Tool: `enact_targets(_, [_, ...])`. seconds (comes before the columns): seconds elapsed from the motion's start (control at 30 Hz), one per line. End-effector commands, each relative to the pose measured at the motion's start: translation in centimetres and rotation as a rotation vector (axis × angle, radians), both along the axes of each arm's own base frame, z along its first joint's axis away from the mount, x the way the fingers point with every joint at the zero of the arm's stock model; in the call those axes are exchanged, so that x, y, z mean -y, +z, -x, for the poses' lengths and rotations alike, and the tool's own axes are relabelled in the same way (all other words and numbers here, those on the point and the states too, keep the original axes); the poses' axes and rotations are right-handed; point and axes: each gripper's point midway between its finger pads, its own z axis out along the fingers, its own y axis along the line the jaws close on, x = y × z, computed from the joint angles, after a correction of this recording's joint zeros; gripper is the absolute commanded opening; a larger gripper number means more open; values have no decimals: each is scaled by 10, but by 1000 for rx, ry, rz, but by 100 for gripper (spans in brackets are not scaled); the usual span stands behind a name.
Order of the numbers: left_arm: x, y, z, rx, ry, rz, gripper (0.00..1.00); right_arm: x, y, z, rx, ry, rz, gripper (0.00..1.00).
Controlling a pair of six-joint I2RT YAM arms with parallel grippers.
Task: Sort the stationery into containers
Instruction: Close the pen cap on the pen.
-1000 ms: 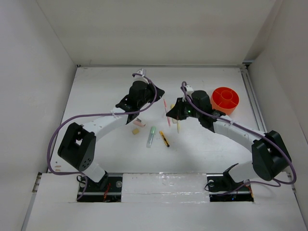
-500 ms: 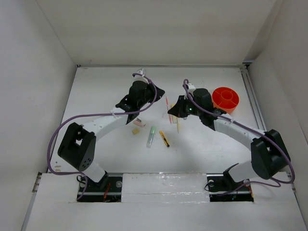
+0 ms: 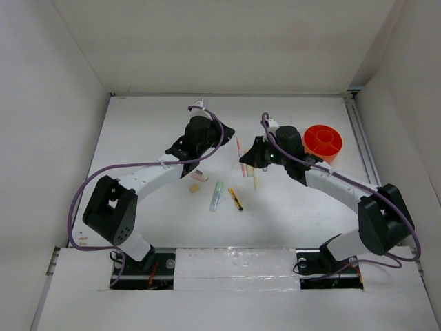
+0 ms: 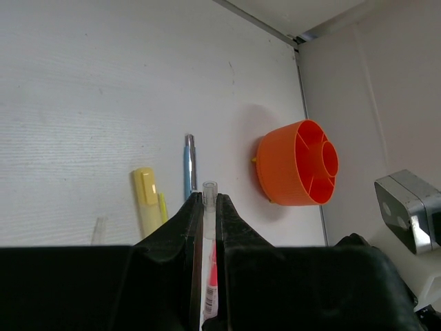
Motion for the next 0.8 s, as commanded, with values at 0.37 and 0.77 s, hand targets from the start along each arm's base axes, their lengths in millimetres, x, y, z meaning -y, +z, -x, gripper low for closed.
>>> enact_targets(0.37, [-5,30,-5,52,44,41,0,-18,21,-7,74,35,-28,0])
enact_targets(0.77, [-3,26,-2,49,26,45,0,-16,26,-11,75,26,-28,0])
